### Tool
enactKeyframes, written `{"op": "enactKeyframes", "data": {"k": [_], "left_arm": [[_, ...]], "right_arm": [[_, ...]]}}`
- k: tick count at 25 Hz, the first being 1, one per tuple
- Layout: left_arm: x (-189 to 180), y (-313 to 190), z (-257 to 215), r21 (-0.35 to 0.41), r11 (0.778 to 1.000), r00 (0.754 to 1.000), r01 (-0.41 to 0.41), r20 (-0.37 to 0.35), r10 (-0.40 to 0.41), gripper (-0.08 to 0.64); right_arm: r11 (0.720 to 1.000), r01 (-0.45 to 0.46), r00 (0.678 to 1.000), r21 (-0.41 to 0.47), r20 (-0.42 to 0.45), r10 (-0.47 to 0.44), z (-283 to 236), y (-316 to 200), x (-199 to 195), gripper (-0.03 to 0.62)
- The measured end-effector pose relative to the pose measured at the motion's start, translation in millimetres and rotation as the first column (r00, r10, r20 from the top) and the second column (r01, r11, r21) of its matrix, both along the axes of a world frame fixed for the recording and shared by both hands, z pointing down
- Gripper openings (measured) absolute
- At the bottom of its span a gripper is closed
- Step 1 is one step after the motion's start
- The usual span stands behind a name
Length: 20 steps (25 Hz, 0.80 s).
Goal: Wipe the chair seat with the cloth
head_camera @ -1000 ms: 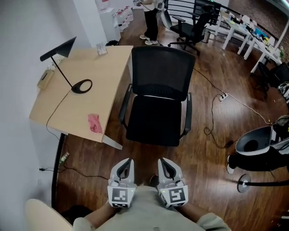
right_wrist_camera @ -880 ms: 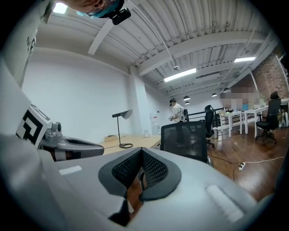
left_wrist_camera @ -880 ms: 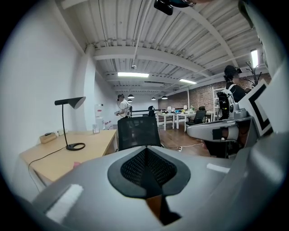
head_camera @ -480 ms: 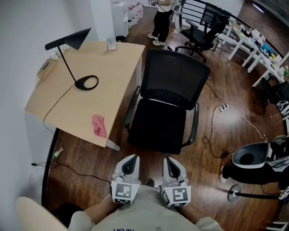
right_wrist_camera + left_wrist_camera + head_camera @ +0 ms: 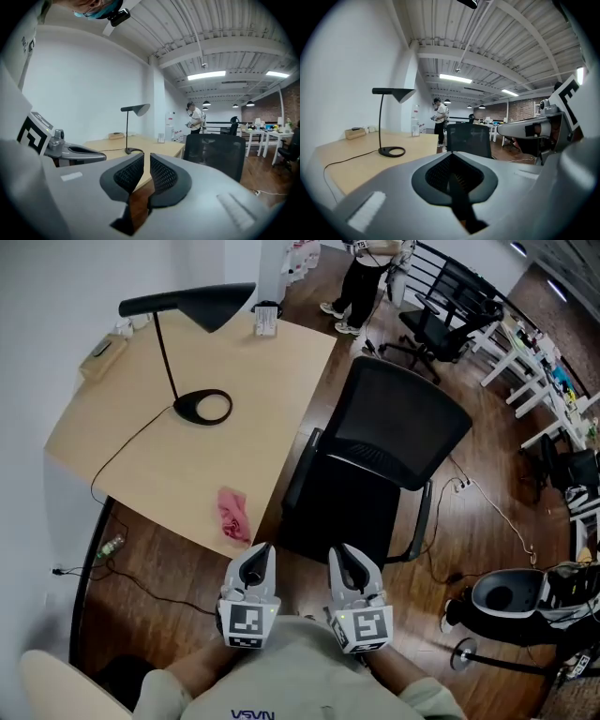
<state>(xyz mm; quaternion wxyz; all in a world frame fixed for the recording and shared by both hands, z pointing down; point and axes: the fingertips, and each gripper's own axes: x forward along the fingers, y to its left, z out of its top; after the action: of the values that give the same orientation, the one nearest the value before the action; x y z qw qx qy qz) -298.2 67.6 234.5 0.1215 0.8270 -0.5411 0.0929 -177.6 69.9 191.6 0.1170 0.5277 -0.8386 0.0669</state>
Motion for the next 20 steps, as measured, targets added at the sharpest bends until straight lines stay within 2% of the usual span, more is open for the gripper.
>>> {"op": "enactKeyframes", "data": {"k": [5, 9, 14, 20], "left_arm": [[-81, -19, 17, -0.023, 0.991, 0.991, 0.135, 0.027, -0.134, 0.005], [-139, -22, 29, -0.038, 0.968, 0.968, 0.249, 0.054, -0.246, 0.005], [-190, -17, 52, -0.085, 0.924, 0.927, 0.372, 0.088, -0.365, 0.005], [-224, -9, 75, -0.132, 0.864, 0.872, 0.486, 0.137, -0.470, 0.005]], "right_arm": [[0.988, 0.147, 0.987, -0.042, -0.053, -0.149, 21, -36, -81, 0.052], [0.956, 0.269, 0.957, -0.116, -0.075, -0.279, 53, -52, -141, 0.075], [0.908, 0.352, 0.922, -0.227, -0.085, -0.378, 103, -68, -194, 0.092], [0.847, 0.391, 0.884, -0.360, -0.112, -0.455, 168, -81, -228, 0.121]]}}
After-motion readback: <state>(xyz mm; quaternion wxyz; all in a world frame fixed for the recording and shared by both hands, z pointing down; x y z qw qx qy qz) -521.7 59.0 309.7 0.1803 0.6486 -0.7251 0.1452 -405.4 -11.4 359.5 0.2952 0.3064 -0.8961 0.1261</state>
